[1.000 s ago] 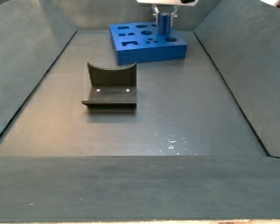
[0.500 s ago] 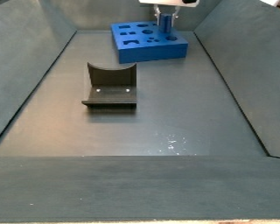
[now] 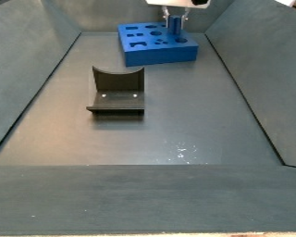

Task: Pick up the star object. Move up. Place the star object on the fixture. Regrasp the star object. Move to above the board. Insert the star object.
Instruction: Insert the star object.

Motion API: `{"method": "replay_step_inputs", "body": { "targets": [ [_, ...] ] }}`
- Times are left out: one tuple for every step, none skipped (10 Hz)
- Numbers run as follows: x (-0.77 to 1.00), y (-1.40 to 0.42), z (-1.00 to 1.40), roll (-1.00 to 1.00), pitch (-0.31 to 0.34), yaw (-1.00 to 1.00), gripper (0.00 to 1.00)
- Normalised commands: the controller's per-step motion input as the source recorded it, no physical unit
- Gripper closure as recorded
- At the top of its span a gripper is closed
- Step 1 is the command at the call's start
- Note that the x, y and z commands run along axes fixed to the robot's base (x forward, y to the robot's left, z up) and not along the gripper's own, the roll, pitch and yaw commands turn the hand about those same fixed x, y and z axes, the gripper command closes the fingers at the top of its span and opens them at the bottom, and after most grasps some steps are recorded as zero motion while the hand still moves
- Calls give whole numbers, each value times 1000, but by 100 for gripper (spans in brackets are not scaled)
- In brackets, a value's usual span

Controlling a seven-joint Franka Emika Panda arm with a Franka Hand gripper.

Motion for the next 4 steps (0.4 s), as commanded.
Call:
{"method": "replay_step_inputs", "body": {
  "targets": [
    [-60,0,-1000,43,-17,26,100],
    [6,0,-1000,31,-11,6,100],
    [0,0,0,-46,0,14,100],
    [0,0,0,0,0,0,100]
  ]
}}
